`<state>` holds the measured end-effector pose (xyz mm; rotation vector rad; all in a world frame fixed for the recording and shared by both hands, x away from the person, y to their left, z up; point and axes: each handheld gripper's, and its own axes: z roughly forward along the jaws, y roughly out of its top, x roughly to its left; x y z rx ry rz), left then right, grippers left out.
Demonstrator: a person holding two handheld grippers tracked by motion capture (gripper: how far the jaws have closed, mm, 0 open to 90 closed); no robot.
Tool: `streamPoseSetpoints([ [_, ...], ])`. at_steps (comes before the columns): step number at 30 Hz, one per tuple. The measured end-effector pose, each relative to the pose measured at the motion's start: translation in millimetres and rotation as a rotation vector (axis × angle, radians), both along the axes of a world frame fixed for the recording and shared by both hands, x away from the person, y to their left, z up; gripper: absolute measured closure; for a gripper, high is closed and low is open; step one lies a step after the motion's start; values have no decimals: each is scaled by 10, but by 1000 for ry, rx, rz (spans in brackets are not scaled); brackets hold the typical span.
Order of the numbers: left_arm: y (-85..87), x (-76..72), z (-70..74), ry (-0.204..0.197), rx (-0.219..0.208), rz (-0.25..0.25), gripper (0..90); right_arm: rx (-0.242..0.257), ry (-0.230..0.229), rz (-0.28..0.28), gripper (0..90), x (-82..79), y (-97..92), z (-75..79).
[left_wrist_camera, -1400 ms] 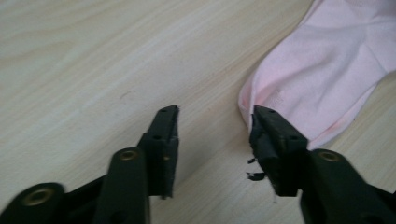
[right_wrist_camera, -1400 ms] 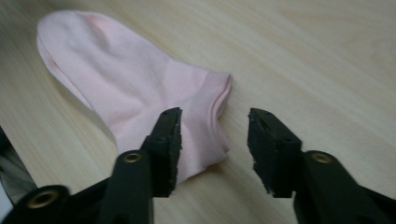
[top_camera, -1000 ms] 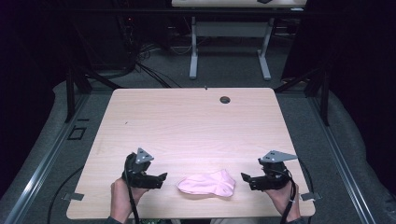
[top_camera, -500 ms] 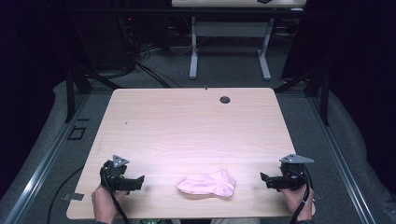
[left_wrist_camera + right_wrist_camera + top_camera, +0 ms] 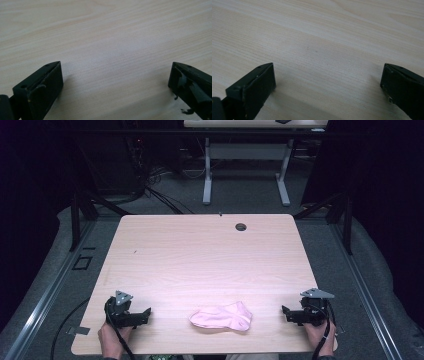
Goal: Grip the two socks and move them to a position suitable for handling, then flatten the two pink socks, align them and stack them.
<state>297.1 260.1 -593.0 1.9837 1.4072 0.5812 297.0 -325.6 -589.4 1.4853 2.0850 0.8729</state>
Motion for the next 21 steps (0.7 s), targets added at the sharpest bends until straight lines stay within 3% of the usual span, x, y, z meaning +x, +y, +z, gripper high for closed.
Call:
streamPoseSetpoints([
  [21,6,13,-2,-3,2,-1,0,0,-7,-16,0,5,12,-6],
])
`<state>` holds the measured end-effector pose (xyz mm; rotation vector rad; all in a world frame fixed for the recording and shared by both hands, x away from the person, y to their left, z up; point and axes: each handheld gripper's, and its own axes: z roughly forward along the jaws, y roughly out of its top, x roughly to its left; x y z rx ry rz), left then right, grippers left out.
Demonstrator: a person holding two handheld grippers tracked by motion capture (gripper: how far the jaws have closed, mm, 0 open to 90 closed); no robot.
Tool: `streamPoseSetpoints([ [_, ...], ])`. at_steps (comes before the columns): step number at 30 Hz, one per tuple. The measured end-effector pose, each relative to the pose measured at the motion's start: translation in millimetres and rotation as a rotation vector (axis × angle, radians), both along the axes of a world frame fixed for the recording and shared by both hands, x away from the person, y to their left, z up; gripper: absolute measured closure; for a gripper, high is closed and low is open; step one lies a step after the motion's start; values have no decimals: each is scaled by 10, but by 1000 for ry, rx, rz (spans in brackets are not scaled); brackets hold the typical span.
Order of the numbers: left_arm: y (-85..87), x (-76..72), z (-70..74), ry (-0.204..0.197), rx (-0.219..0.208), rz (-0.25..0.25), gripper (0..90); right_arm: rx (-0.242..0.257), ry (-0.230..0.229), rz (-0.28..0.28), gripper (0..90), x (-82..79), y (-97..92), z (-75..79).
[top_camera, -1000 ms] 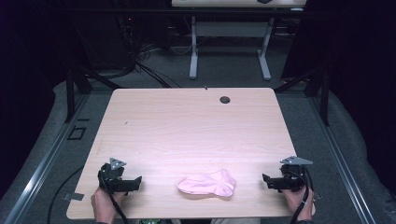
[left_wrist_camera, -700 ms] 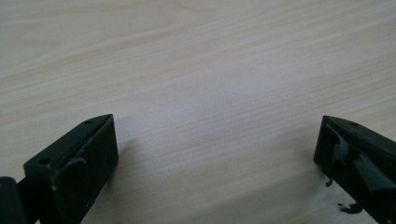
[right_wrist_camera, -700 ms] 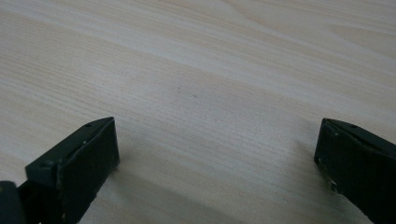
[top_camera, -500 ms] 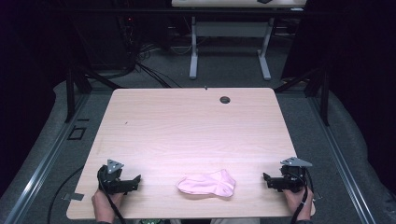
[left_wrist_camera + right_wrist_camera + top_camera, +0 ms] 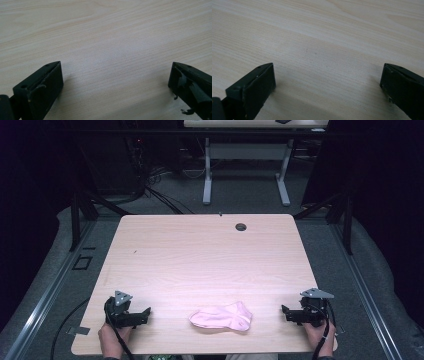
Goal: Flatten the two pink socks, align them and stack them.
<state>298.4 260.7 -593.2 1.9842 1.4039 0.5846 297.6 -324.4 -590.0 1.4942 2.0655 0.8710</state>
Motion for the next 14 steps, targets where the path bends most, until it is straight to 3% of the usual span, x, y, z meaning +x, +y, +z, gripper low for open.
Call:
streamPoseSetpoints([
  [14,-3,4,0,0,-1,7,0,-1,1,-4,0,5,5,0],
])
